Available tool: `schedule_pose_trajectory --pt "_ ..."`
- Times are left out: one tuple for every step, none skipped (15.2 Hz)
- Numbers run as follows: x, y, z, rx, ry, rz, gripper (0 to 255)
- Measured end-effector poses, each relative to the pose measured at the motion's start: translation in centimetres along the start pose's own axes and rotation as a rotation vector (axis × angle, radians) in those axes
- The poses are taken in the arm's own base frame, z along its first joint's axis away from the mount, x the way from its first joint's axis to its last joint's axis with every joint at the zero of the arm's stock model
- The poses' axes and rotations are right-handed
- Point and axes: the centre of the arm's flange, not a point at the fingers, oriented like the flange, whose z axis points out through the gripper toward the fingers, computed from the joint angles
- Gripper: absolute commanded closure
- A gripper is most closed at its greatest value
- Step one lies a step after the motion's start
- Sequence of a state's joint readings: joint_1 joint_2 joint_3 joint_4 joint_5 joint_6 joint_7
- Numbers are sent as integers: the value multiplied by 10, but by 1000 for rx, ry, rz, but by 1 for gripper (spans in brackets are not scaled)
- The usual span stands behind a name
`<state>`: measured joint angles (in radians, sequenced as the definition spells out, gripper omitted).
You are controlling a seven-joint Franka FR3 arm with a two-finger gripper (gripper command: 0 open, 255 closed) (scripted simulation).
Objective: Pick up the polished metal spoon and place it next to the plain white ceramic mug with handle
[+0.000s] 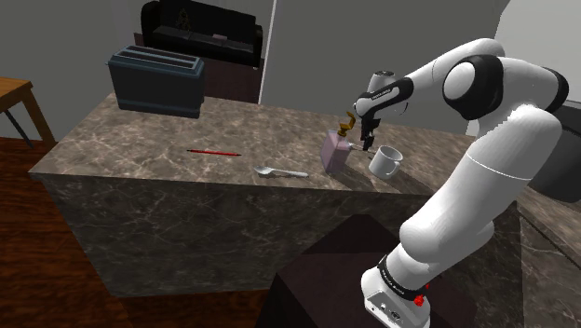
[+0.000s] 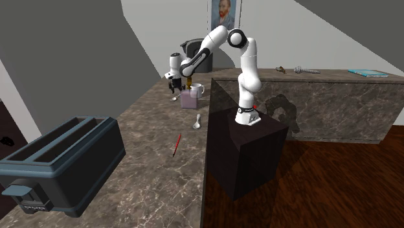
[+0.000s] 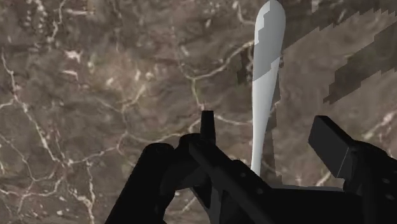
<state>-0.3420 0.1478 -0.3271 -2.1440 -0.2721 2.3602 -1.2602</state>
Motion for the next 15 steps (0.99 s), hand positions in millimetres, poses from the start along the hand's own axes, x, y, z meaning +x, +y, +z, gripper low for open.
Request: schedule_pose_trajectory --pt "0 0 0 0 0 0 0" --pt "0 0 0 0 0 0 0" --pt "0 0 0 0 0 0 0" --pt "0 0 0 0 0 0 0" --pt "-1 0 -6 0 0 0 0" --pt "-1 1 -15 -1 0 0 0" --pt "-1 1 -28 -1 0 0 0" --pt "1 3 -40 -1 0 0 0" --pt "0 1 -44 -1 0 0 0" --pt "0 1 -47 -1 0 0 0" --pt "0 0 -48 -1 0 0 0" --pt "0 0 -49 0 0 0 0" --pt "0 0 -50 0 0 0 0" --pt "0 0 -50 0 0 0 0" --pt "0 0 -50 0 0 0 0"
